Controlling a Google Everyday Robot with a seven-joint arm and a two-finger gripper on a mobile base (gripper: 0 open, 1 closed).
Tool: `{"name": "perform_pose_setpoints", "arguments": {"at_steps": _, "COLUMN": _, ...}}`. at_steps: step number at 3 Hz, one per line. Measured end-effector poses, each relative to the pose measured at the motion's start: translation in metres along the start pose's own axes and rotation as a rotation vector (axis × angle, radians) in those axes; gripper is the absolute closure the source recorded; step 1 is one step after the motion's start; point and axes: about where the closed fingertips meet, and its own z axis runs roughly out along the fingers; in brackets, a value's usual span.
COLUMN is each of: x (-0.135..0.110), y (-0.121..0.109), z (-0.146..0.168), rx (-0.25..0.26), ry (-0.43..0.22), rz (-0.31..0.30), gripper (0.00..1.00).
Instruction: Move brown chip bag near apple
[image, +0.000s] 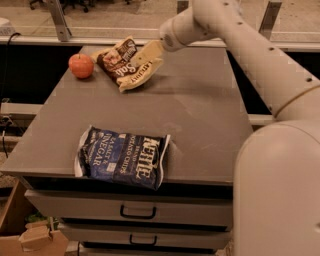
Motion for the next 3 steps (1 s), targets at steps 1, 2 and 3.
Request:
{"name": "perform_pose_setpoints", "arguments": {"at_steps": 1, "x": -0.001, "y": -0.037, "z": -0.074, "rx": 0.043, "ry": -0.085, "rz": -0.109, "gripper": 0.0}}
{"name": "perform_pose_setpoints", "arguments": {"at_steps": 2, "x": -0.016, "y": -0.071, "z": -0.163, "rx": 0.132, "ry": -0.159, "rz": -0.258, "gripper": 0.0}}
{"name": "perform_pose_setpoints", "arguments": {"at_steps": 3, "x": -0.03, "y": -0.078, "z": -0.179, "rx": 0.166, "ry": -0.182, "rz": -0.326, "gripper": 0.0}}
